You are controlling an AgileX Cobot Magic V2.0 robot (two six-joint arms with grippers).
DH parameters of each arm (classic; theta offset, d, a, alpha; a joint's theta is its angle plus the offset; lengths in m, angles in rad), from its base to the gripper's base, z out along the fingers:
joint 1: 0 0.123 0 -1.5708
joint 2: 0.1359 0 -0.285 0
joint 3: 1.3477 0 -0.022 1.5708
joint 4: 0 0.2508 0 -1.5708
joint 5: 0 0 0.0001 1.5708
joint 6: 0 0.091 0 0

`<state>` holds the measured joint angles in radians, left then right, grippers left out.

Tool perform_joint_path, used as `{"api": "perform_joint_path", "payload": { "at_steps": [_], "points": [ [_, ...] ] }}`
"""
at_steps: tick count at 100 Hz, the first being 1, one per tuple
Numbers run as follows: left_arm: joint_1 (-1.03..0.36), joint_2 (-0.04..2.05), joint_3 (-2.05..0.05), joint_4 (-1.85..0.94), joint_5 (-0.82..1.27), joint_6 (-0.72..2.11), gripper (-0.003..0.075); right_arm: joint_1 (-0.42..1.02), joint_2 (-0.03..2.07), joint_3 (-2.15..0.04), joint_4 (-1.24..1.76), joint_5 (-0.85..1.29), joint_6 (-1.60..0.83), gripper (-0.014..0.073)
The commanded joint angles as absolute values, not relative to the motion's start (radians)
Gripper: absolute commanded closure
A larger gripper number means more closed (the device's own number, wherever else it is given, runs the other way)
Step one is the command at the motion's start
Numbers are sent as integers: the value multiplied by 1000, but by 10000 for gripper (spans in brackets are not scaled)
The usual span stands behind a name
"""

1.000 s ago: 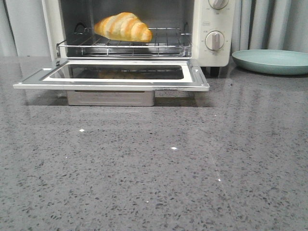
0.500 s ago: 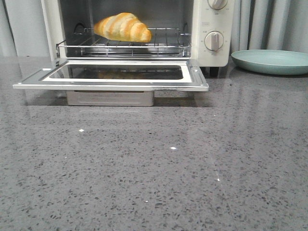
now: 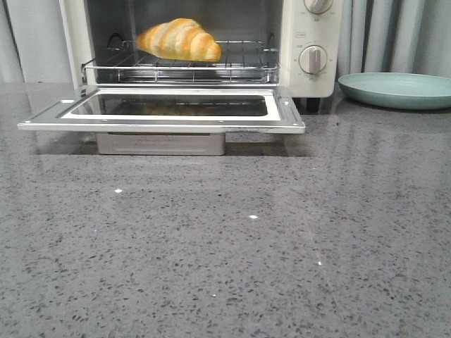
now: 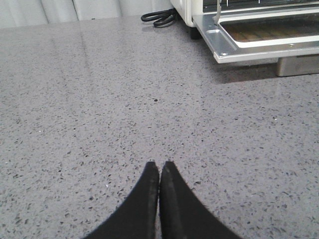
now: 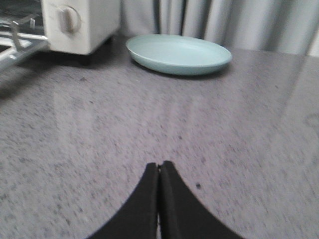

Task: Put bread in oven

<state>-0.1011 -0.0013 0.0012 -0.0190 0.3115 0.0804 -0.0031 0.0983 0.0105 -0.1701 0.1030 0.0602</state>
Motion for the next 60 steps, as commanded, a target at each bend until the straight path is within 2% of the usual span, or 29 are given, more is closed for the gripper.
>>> {"api": "perform_joint_path", "payload": {
  "at_steps": [1,6,18,60],
  "points": [
    [-98,-29,23,-20,234,69,741,-26,24,27,-172,141,69,662],
    [-98,-29,23,-20,234,69,741,-25,-36,32,-172,218,69,662],
    [-98,-27,23,-22,236,69,741,-27,-28,37,-159,313,69,662],
    [-98,-27,23,-22,236,69,741,-27,-28,37,-159,309,68,662]
  ]
}}
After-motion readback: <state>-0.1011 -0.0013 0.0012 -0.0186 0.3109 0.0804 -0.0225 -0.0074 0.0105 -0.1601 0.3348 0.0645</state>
